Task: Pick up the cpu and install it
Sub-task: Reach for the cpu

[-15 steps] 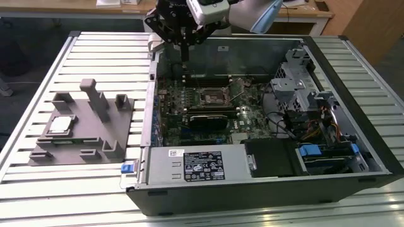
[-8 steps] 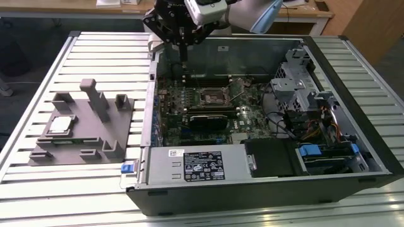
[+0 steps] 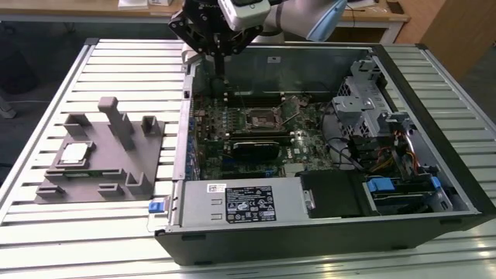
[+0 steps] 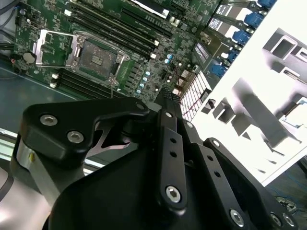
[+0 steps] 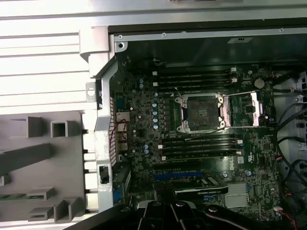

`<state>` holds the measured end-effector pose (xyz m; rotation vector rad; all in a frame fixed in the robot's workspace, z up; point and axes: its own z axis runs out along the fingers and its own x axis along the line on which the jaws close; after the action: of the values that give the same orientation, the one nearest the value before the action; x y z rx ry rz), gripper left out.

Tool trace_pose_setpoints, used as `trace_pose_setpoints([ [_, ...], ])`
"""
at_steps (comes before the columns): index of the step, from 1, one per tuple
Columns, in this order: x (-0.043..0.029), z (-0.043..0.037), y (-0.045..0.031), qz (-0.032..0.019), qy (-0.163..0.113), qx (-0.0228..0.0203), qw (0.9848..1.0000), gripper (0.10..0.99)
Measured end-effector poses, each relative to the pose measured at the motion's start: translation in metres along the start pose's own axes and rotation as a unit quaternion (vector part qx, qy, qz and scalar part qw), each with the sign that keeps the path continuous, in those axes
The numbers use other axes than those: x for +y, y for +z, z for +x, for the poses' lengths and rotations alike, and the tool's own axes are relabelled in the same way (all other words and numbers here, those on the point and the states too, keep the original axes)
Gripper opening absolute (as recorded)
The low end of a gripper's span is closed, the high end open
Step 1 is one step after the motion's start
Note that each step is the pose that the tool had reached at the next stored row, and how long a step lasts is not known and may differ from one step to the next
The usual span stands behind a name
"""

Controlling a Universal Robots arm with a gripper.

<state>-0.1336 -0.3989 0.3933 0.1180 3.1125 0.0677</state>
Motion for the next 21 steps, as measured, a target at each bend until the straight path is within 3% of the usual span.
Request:
trace_pose_setpoints([
  [21,-0.0011,0.0139,-0.0001,0.0000,0.000,0.0000,1.0000,0.106],
])
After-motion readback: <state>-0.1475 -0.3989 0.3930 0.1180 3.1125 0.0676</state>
